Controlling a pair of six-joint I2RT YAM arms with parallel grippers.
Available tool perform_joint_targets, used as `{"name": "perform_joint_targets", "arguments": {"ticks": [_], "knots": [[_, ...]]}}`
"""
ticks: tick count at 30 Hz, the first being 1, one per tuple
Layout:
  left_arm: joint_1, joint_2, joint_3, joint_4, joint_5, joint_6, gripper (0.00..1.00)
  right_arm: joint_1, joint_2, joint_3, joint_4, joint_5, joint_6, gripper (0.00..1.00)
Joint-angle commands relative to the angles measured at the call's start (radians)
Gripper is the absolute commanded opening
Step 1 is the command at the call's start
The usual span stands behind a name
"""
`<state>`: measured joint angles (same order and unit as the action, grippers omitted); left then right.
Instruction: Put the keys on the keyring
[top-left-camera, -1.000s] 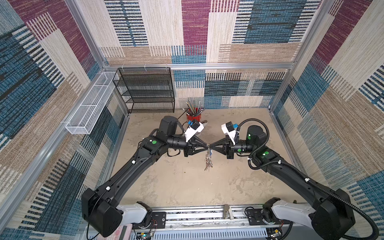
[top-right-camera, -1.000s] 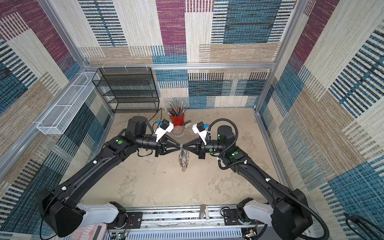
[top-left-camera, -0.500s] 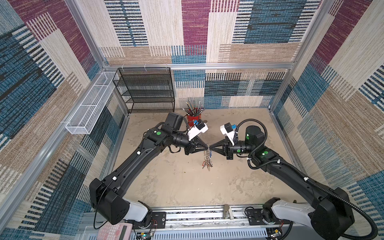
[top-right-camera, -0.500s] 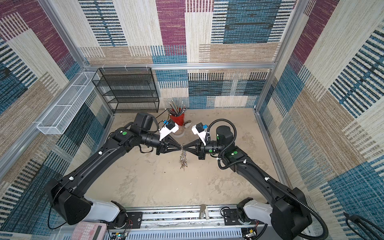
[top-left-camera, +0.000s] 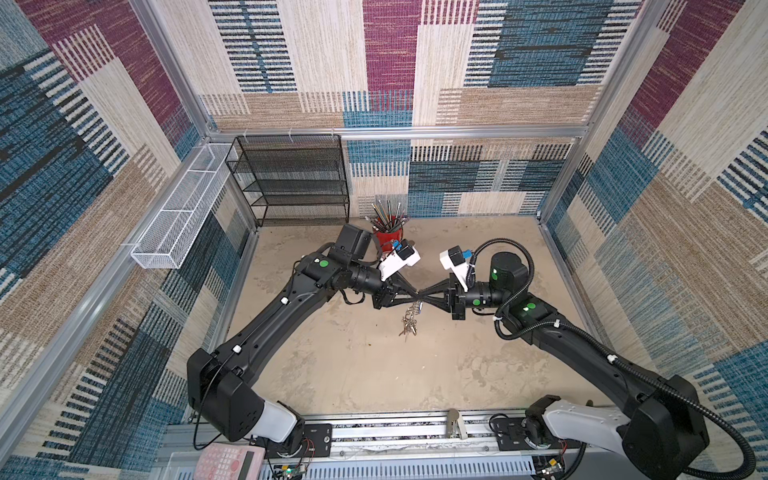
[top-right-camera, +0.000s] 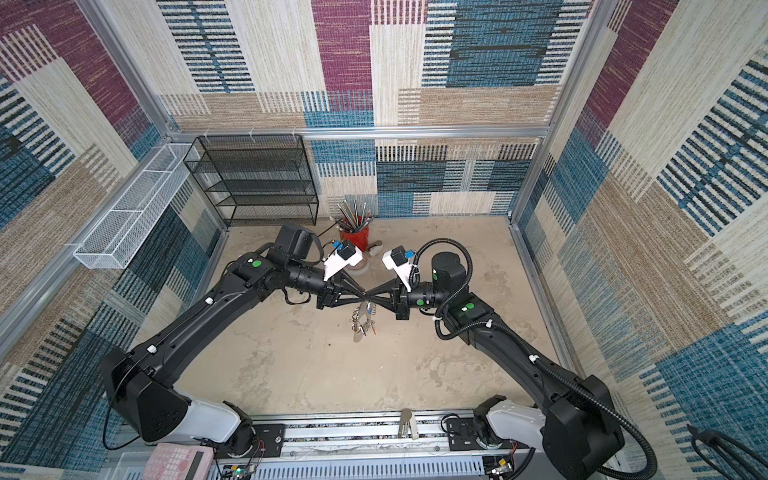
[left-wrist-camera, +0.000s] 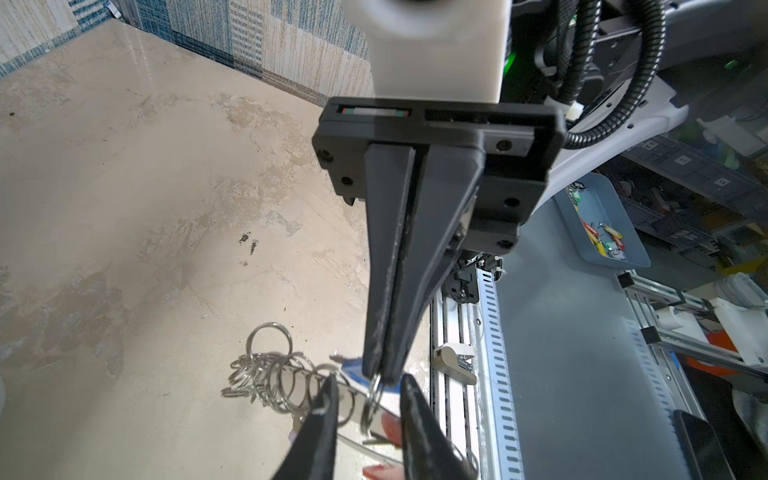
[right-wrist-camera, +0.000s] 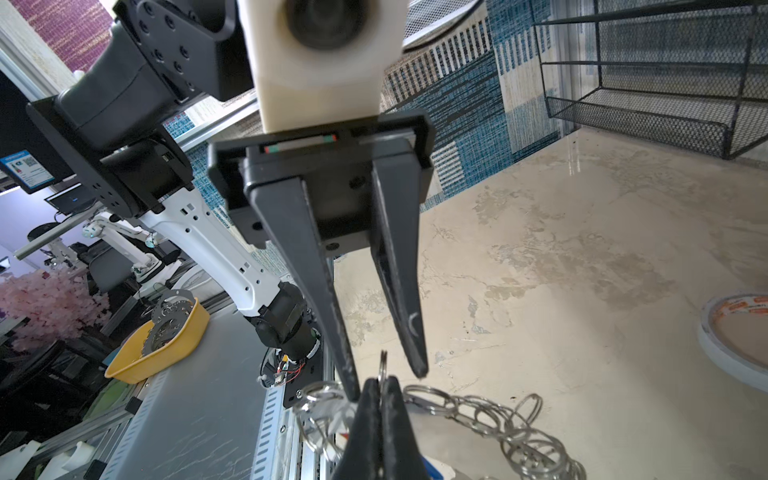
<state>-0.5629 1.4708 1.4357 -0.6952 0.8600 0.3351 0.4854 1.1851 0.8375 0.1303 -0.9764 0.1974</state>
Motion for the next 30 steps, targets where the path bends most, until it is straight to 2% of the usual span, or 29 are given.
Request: {"name": "perform_joint_targets", "arguments": {"ticks": [1,11,23,30], "knots": [[0.012,-0.015,-0.017,0.047,0.002,-0.014,0.29,0.001,-0.002,0.0,0.061,-0.013,0.005,0.0],[0.017,-0.016,-0.009,0.015,0.03,0.005,0.2,0.001,0.001,-0.001,0.066,-0.014,0.005,0.0],[0.015,0.006,-0.001,-0.002,0.065,0.022,0.18,0.001,0.006,0.003,0.065,-0.014,0.005,0.0],[0.015,0.009,-0.004,0.0,0.081,0.021,0.08,0.002,0.011,0.0,0.067,-0.014,0.009,0.0]]}}
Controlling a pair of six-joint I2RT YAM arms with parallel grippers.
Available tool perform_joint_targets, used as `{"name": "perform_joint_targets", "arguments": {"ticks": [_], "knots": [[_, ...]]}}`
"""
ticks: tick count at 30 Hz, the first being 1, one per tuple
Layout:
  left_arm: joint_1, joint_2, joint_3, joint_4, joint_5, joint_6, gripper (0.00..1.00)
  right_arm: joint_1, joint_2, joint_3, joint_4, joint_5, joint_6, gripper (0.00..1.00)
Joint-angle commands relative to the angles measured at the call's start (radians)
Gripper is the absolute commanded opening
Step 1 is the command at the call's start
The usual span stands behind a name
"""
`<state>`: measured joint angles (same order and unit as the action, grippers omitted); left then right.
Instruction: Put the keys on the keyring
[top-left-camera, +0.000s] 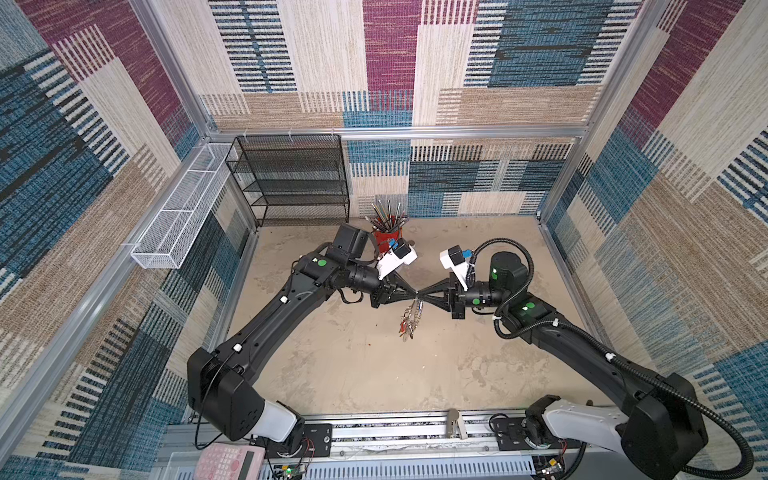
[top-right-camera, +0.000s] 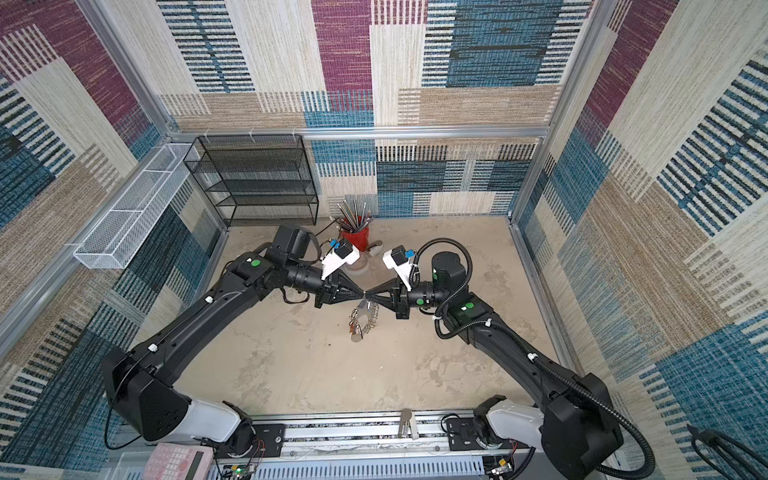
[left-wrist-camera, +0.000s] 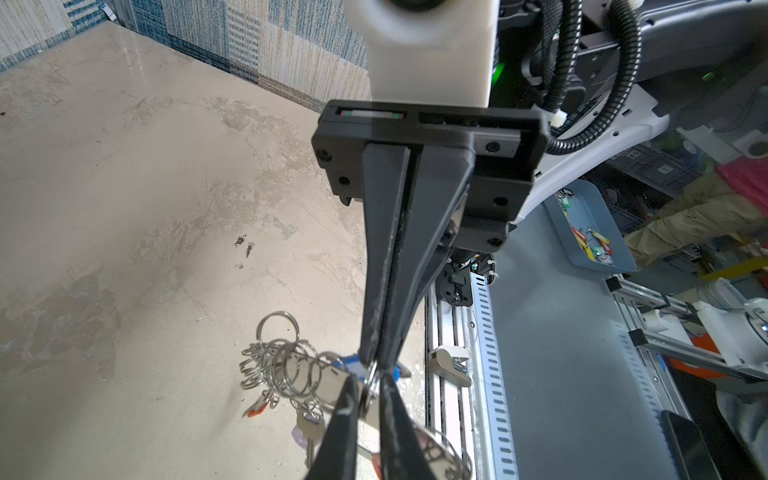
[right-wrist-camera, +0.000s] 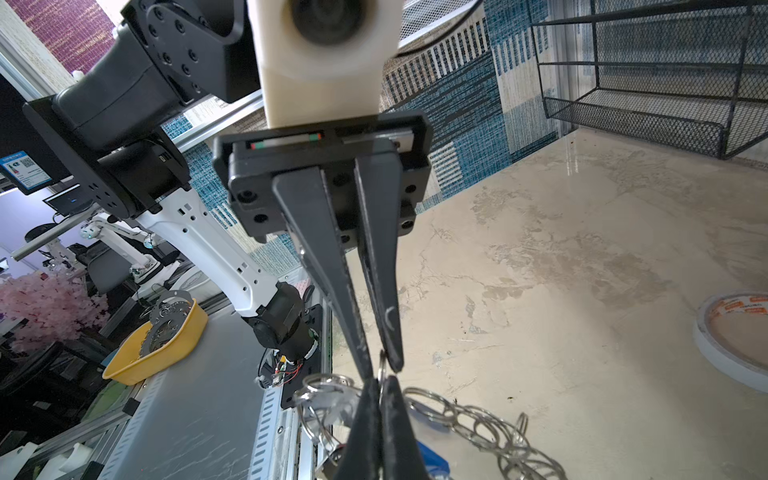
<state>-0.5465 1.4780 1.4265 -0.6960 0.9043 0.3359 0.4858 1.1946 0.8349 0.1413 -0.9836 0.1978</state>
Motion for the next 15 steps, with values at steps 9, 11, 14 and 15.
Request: {"name": "perform_joint_targets", "arguments": {"ticks": [9,11,14,15], "knots": [[0.001,-0.083,-0.136,0.231,0.061,-0.137,0.0,0.0,-0.006,0.008,0.04,0.02,0.011,0.02],[0.003,-0.112,-0.176,0.287,0.05,-0.177,0.0,0.0,-0.015,0.006,0.051,0.02,0.021,0.15],[0.005,-0.148,-0.217,0.341,0.048,-0.219,0.0,-0.001,-0.026,0.004,0.061,0.018,0.029,0.24],[0.006,-0.16,-0.229,0.356,0.05,-0.231,0.0,-0.002,-0.025,0.004,0.059,0.015,0.029,0.27]]}}
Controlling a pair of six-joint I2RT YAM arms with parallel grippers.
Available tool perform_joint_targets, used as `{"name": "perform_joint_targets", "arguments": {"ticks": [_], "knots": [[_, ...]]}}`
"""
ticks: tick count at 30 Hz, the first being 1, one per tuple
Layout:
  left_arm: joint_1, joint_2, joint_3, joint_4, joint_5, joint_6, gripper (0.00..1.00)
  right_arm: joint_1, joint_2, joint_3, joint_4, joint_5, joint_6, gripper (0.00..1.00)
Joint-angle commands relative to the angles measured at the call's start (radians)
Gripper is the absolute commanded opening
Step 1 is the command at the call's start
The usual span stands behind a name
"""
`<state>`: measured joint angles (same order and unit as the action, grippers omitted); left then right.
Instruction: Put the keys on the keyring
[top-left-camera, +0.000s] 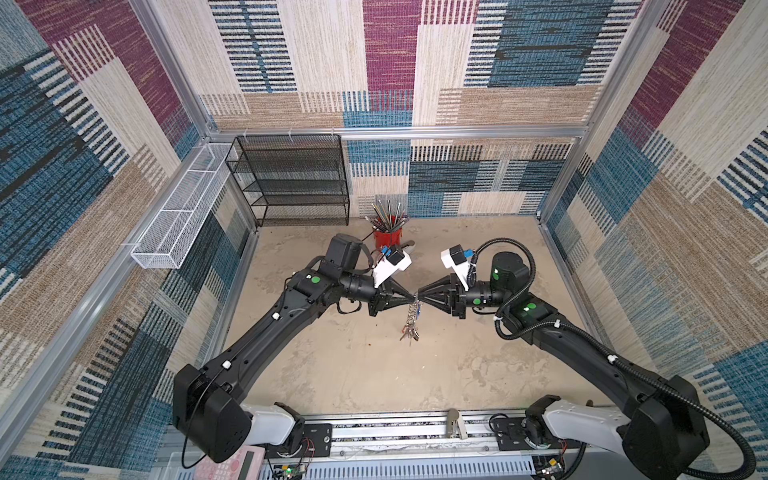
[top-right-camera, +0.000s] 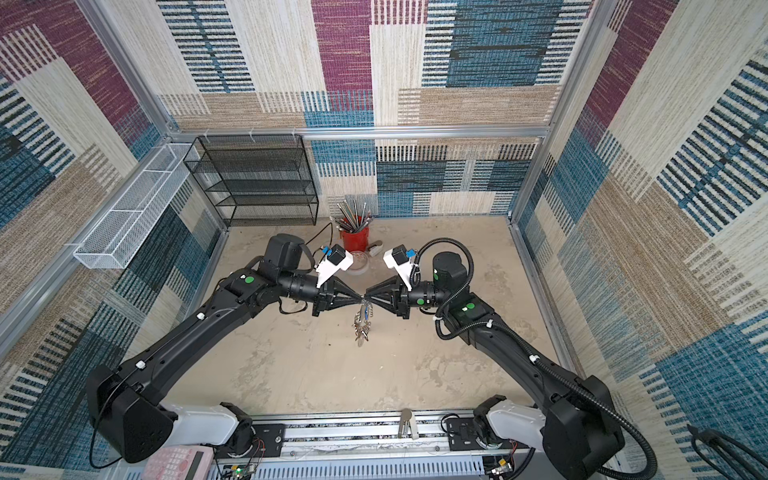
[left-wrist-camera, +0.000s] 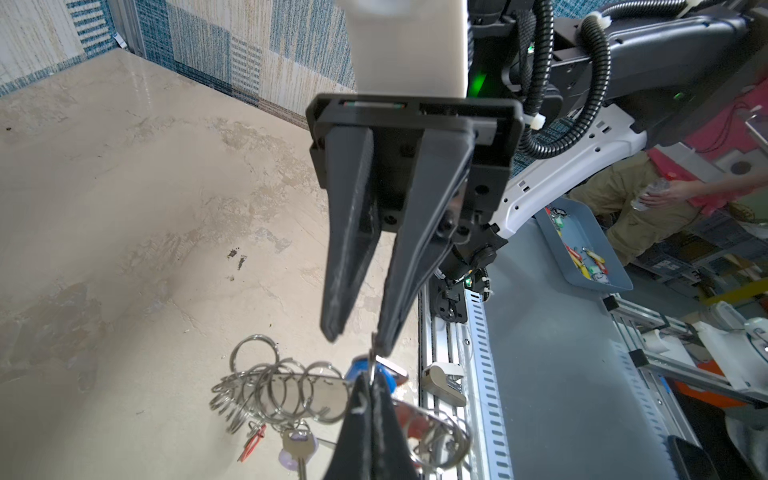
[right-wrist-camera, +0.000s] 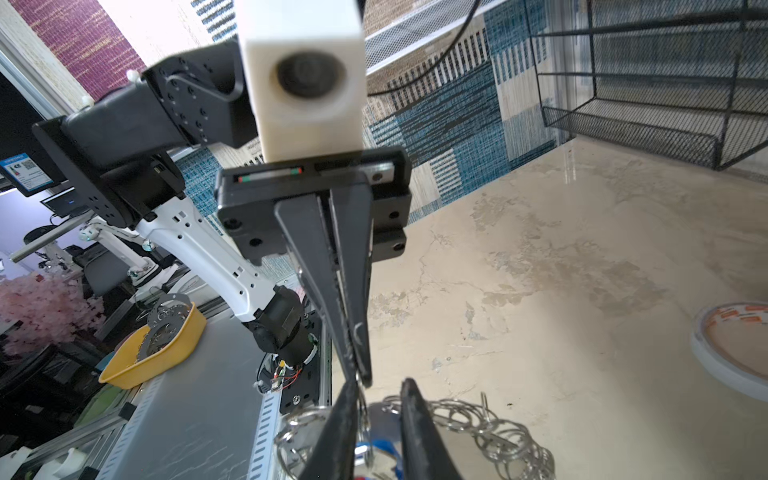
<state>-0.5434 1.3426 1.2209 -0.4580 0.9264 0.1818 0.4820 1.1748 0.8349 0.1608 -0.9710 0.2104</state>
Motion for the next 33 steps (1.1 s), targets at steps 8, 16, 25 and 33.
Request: {"name": "perform_joint_targets", "arguments": {"ticks": [8,16,25,33], "knots": [[0.003,-0.089,-0.101,0.243,0.014,-0.159,0.0,0.001,0.002,-0.009,0.062,-0.039,0.033,0.34],[0.006,-0.094,-0.111,0.278,0.009,-0.178,0.0,0.003,0.014,-0.017,0.072,-0.06,0.038,0.27],[0.017,-0.089,-0.121,0.301,-0.004,-0.186,0.0,0.003,0.017,-0.023,0.066,-0.052,0.033,0.13],[0.025,-0.101,-0.142,0.365,0.001,-0.225,0.0,0.003,0.022,-0.025,0.068,-0.05,0.03,0.03]]}}
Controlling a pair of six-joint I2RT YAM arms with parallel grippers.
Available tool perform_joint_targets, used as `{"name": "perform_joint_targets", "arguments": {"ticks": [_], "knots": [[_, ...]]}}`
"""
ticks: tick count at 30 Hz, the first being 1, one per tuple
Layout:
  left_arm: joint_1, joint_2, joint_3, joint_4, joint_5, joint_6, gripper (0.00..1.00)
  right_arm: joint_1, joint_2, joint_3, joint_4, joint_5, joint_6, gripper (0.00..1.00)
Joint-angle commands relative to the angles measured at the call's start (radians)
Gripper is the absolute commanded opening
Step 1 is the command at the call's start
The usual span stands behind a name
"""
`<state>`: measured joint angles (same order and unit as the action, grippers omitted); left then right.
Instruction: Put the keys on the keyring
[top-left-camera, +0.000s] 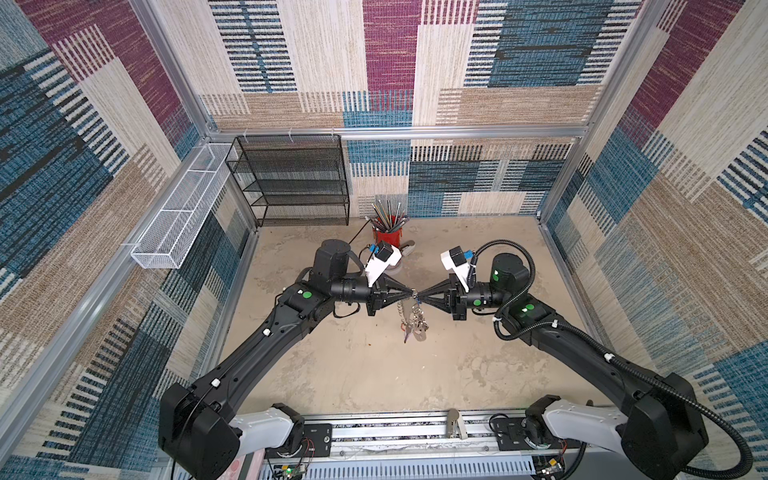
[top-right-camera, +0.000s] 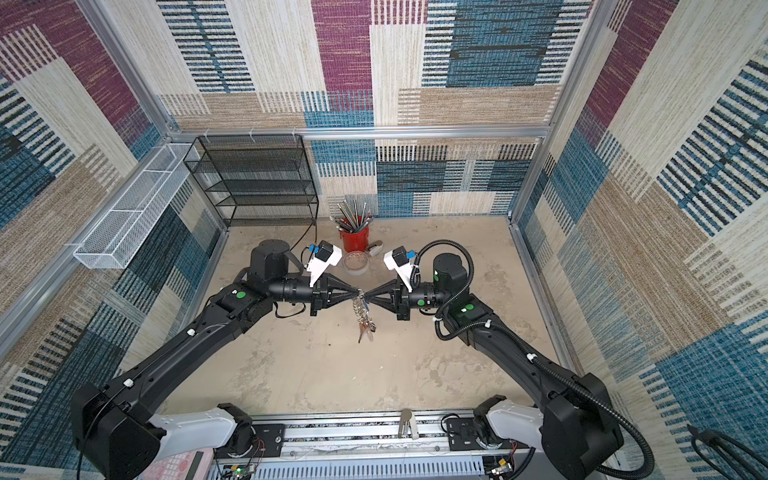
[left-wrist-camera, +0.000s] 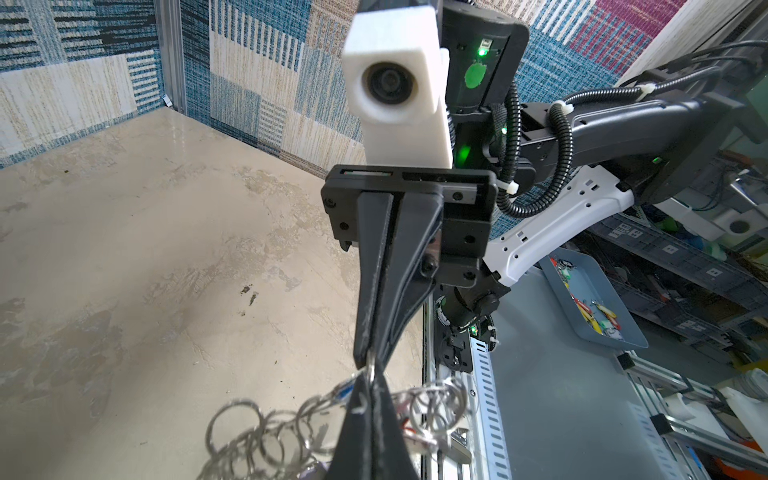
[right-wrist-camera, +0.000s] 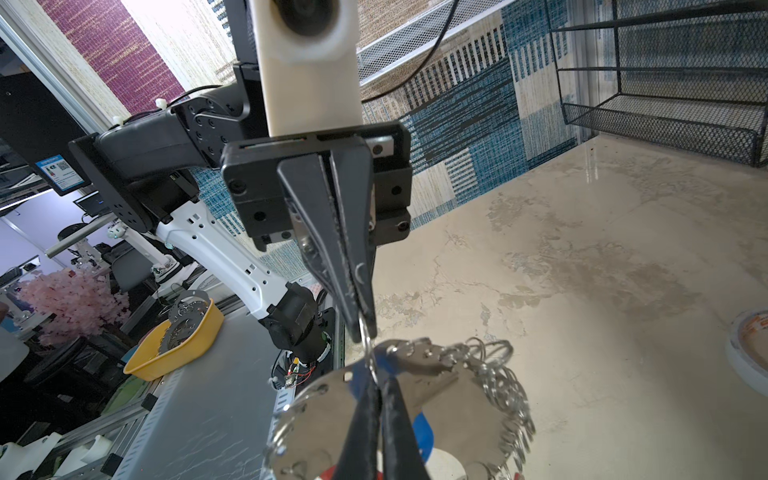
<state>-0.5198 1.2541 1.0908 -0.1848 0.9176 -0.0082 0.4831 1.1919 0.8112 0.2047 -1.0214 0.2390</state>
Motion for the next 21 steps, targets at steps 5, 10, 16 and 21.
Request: {"name": "perform_joint_targets", "arguments": {"ticks": [5,10,16,21], "knots": [[0.003,-0.032,-0.059,0.229,0.013,-0.125,0.0,0.002,0.017,0.0,0.034,-0.019,0.008,0.01],[0.003,-0.044,-0.103,0.359,0.03,-0.209,0.0,0.003,0.029,0.008,0.038,-0.031,0.006,0.03],[0.001,-0.038,-0.133,0.421,0.041,-0.251,0.0,0.014,0.049,0.026,0.038,-0.034,0.003,0.08],[0.0,-0.026,-0.16,0.482,0.046,-0.287,0.0,0.015,0.057,0.043,0.033,-0.03,-0.001,0.12]]}}
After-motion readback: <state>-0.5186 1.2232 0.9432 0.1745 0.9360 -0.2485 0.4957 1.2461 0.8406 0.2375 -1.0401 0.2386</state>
